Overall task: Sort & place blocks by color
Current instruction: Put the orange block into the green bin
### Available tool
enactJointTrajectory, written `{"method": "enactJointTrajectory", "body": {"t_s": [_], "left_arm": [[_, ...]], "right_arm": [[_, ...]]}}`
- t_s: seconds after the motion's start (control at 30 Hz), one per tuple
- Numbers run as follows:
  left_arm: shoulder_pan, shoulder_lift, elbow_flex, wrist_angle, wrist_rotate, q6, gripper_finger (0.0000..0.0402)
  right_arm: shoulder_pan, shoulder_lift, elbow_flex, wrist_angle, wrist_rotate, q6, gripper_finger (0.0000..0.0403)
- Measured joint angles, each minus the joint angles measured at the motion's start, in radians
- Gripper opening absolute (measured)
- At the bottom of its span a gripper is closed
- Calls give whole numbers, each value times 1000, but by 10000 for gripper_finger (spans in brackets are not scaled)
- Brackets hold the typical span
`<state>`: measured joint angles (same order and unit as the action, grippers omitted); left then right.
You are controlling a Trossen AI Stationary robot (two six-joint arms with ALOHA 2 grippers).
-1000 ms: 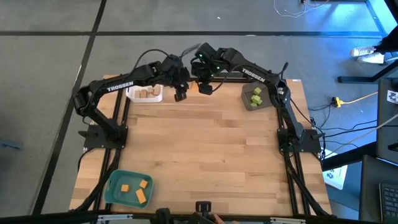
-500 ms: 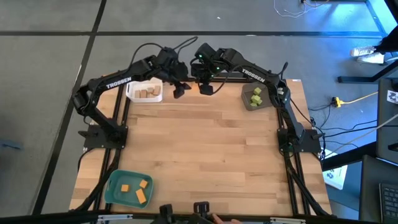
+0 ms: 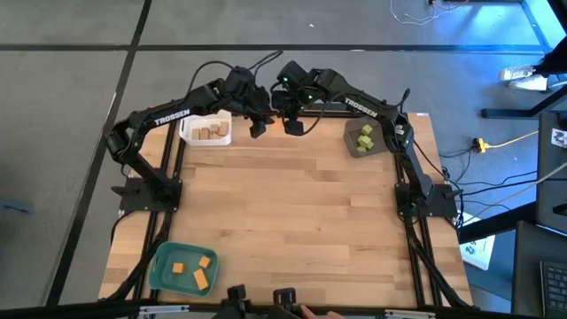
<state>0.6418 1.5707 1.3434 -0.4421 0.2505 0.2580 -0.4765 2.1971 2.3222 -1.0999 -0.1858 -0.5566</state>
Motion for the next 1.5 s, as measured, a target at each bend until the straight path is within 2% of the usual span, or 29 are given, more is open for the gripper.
{"method": "enactJointTrajectory", "body": {"t_s": [0.1,0.3,0.47,0.53,0.7,1.07,1.5], "left_arm": [[10,0,0,5,-31,10,229],[37,0,0,4,-15,9,228],[64,0,0,4,112,-10,227],[65,0,0,5,126,-10,227],[65,0,-4,10,127,5,229],[58,1,-94,115,128,17,227],[58,1,-98,147,129,21,228]], "right_arm": [[0,0,0,2,0,-2,0],[1,0,0,9,-1,-2,0],[3,0,0,11,-2,-2,0],[3,0,0,11,-2,-2,0],[3,0,0,11,-2,-2,0],[5,0,0,11,-2,-2,0],[20,0,0,39,-2,-2,0]]}}
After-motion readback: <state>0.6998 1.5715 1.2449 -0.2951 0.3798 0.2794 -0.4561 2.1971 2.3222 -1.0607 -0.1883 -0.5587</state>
